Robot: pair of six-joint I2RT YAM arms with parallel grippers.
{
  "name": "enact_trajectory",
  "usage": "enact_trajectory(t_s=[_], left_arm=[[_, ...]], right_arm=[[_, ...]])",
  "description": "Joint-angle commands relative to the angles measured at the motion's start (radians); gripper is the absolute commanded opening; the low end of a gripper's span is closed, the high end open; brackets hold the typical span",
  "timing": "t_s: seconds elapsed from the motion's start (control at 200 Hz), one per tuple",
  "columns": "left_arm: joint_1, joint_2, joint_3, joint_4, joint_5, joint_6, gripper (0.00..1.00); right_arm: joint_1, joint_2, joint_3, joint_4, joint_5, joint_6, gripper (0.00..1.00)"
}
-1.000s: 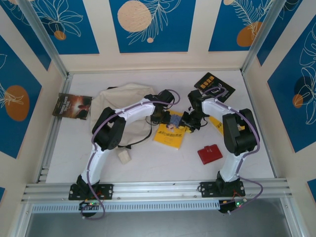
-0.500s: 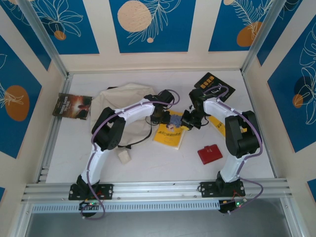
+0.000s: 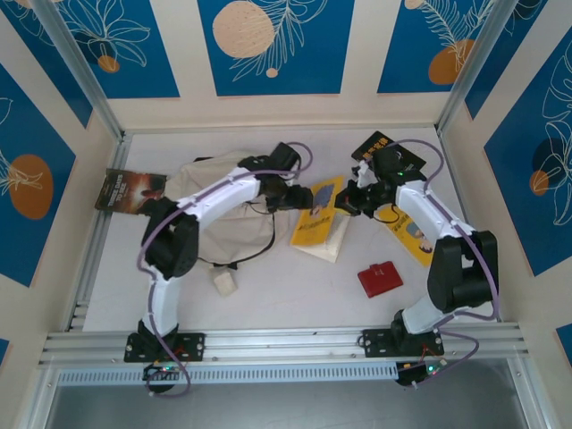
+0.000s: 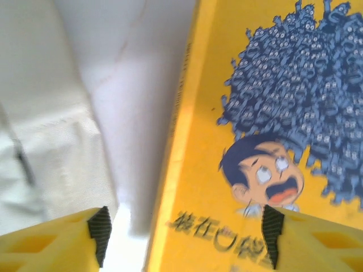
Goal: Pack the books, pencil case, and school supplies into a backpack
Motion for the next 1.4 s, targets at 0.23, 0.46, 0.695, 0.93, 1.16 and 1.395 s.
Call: enact_trajectory(t_s=[0.23, 0.46, 0.695, 0.93, 1.16, 1.395], left_arm=[[0.159, -0.233, -0.216, 0.172, 0.325, 0.037, 0.97], [0.231, -0.305, -0.365, 0.379, 0.490, -0.069, 1.00], [0.231, -0.326, -0.414, 0.559, 0.618, -0.186, 0.99], [0.231, -0.345, -0.437, 0.664, 0.667, -0.250, 0.93], [0.232, -0.338, -0.465, 0.797, 0.693, -0.326, 0.73], [0.242, -0.368, -0.467, 0.788, 0.649, -0.314, 0.39]], right_arm=[[-0.041, -0.108, 0.030, 0.182, -0.469, -0.044, 0.00], [-0.032, -0.098, 0.068, 0.253, -0.606, -0.021, 0.00], [-0.030, -0.060, 0.117, 0.274, -0.653, 0.007, 0.00], [-0.033, -0.040, 0.116, 0.294, -0.661, 0.035, 0.00], [-0.041, -0.013, 0.128, 0.270, -0.629, 0.037, 0.00], [-0.054, 0.031, 0.136, 0.259, -0.584, 0.055, 0.00]])
